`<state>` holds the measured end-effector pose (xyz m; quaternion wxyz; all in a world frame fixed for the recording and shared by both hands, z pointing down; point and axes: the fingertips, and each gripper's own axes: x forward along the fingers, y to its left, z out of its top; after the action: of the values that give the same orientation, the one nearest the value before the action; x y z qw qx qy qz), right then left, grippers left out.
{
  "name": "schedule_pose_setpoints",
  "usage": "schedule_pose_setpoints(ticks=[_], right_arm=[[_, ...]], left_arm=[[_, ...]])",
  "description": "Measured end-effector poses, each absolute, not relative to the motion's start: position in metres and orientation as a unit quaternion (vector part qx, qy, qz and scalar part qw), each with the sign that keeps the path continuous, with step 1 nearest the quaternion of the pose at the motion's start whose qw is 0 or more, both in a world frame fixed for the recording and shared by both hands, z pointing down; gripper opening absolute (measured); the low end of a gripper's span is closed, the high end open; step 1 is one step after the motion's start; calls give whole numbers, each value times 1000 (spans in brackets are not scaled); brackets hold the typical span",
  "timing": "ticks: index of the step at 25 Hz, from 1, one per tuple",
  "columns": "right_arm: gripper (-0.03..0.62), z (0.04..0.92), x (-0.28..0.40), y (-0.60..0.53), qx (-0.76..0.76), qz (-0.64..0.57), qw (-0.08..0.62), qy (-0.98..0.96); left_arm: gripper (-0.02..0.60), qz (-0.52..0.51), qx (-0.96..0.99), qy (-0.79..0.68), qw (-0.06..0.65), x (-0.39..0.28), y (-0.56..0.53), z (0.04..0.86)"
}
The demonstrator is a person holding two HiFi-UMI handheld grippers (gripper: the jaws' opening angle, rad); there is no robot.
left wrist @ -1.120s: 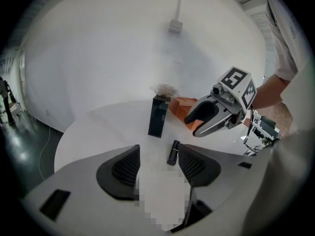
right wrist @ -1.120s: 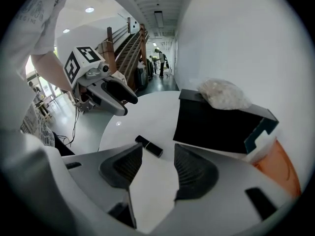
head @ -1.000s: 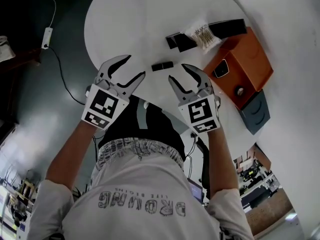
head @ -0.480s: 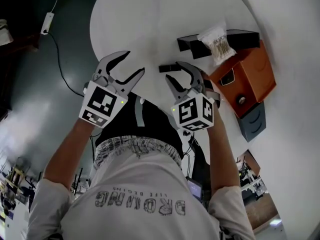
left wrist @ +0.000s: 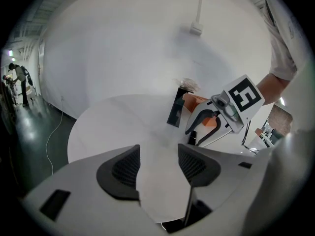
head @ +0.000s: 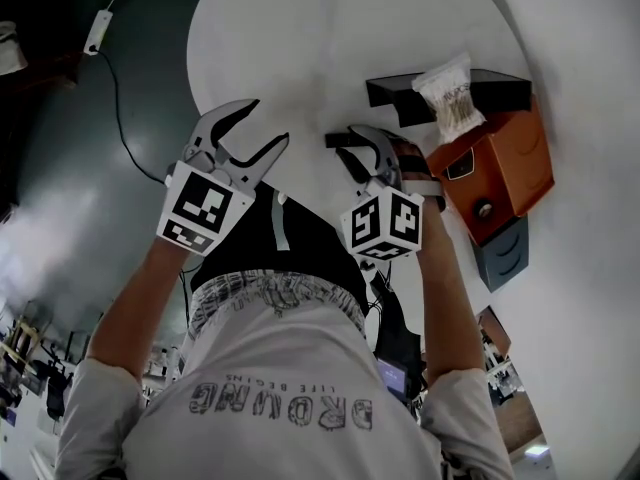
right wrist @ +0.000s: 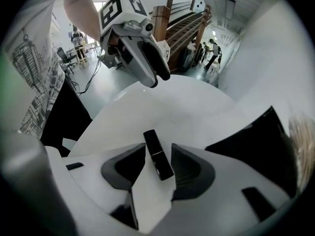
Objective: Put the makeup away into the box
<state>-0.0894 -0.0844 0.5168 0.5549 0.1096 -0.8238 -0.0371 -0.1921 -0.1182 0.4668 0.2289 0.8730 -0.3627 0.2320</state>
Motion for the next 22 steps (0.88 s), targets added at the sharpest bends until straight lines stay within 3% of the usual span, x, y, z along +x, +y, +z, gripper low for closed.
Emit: schedule_pose_setpoints(ticks=[9, 22], right_arm=[[114, 519, -92, -84, 103, -40, 557, -823], [102, 476, -73, -86, 187, 9, 507, -841]], left_arm=[[264, 232, 871, -367, 230, -193, -122, 466], [262, 232, 895, -324, 201, -152, -124, 445]])
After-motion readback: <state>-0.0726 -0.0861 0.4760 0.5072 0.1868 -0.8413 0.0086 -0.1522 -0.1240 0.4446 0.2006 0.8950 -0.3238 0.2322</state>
